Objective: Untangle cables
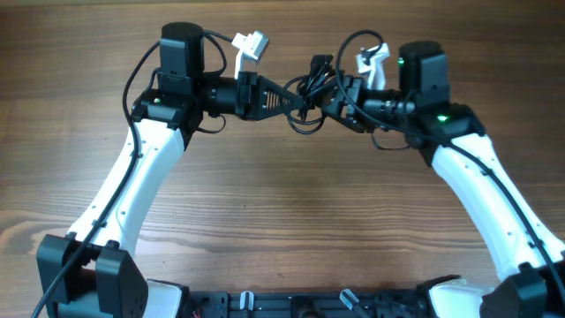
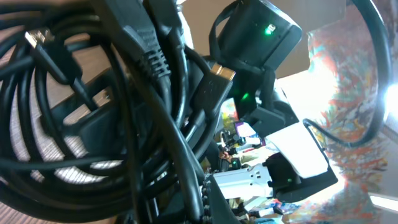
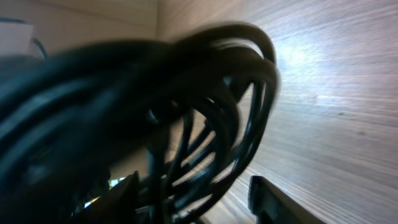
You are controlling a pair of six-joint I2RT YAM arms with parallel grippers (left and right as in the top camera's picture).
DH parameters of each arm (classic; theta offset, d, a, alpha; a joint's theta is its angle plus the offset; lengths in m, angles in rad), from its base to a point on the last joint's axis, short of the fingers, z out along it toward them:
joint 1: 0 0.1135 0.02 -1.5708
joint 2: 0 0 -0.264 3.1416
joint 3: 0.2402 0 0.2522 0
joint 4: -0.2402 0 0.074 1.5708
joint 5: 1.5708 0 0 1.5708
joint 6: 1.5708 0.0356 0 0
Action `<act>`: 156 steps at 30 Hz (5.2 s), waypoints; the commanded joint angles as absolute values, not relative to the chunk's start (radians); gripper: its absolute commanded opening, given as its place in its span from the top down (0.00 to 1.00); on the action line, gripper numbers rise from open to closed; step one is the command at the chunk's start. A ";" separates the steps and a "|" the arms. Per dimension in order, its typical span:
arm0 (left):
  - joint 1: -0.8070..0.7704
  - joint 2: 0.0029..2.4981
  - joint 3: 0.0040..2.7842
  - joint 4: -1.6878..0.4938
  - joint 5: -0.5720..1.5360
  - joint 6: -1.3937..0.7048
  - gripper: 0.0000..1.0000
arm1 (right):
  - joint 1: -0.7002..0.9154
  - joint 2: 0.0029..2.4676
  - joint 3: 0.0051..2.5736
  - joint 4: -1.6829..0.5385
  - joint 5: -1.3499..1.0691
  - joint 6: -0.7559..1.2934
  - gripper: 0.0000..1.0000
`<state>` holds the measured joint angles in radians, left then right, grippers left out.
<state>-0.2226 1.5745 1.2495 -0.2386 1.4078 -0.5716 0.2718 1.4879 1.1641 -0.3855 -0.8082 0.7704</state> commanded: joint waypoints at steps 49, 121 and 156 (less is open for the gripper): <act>-0.348 1.631 1.257 -0.601 0.889 -0.069 0.04 | 0.381 1.351 1.176 -0.878 -0.507 0.183 0.96; -0.323 1.626 1.350 -0.776 0.551 -0.274 0.00 | 0.094 1.367 1.296 -1.100 -0.446 0.313 0.19; -0.538 1.494 1.139 -0.511 0.454 -0.427 0.96 | 0.094 1.369 1.295 -1.060 -0.554 0.287 0.28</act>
